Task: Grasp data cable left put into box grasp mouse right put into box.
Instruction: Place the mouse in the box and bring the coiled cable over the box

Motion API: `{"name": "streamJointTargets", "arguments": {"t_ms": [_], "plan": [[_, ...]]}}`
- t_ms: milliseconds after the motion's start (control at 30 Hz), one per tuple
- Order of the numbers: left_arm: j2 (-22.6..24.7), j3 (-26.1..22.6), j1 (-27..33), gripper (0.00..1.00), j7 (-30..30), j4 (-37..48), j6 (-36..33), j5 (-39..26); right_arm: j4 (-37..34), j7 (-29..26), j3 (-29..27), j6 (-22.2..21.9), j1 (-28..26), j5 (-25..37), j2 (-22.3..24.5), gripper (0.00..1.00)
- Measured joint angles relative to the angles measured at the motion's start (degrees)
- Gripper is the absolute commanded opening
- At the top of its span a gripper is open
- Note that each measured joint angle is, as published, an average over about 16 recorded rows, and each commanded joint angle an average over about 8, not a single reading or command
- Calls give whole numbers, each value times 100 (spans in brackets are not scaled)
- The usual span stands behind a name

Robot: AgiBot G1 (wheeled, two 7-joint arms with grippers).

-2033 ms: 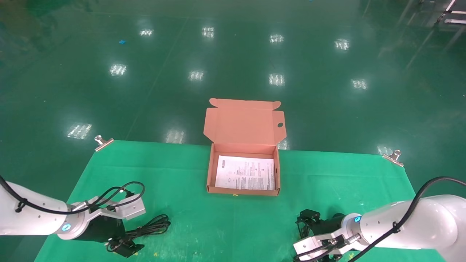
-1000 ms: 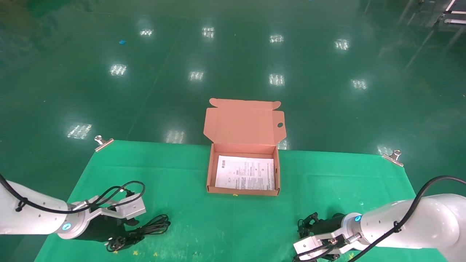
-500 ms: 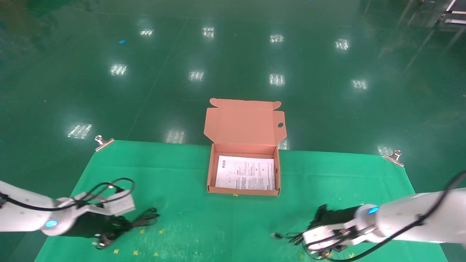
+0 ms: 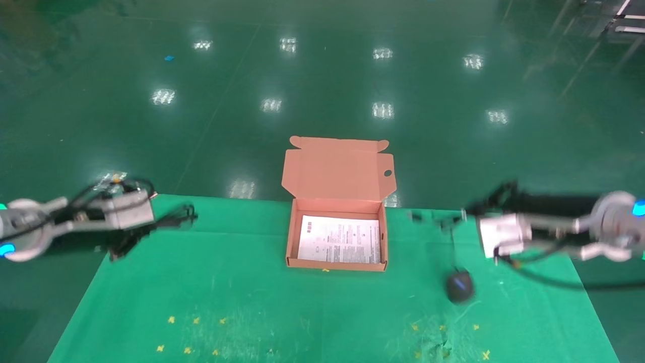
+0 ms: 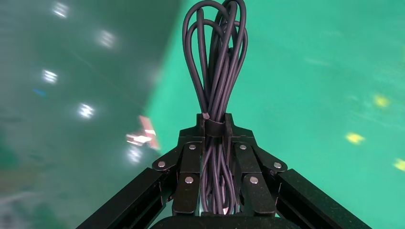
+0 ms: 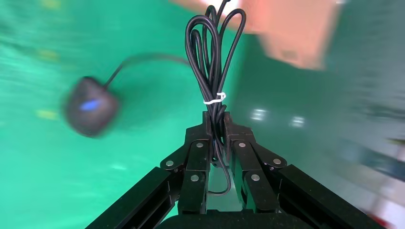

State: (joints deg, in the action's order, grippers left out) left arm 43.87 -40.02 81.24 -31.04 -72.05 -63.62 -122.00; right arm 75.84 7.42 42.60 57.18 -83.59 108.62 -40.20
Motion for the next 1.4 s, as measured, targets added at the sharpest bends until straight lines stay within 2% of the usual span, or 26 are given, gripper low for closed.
{"name": "streamJointTargets", "arguments": {"t_ms": [167,333,600,800,1067,1400], "plan": [[78,71,170,0,-95,-285,200,-196,-17,303,-144,-198,-370,-124,-223,0],[365,71,355,0,-141,-255,410,-430,-392,831,-191,-386,-782,-279,-732,0],[971,-24,625,0,-70,203,652,-670,-1606,1958,-180,-590,-1358,-625,-1739,0],[1301,-86,773,0,34,607,731,-695,-2549,2742,-185,-605,-1628,-933,-2288,0],[1432,-109,833,0,175,903,781,-619,-3250,3292,-218,-567,-1693,-1204,-2584,0],[1334,-109,737,0,176,999,740,-577,-3980,3734,-241,-718,-1672,-1303,-2860,0]]}}
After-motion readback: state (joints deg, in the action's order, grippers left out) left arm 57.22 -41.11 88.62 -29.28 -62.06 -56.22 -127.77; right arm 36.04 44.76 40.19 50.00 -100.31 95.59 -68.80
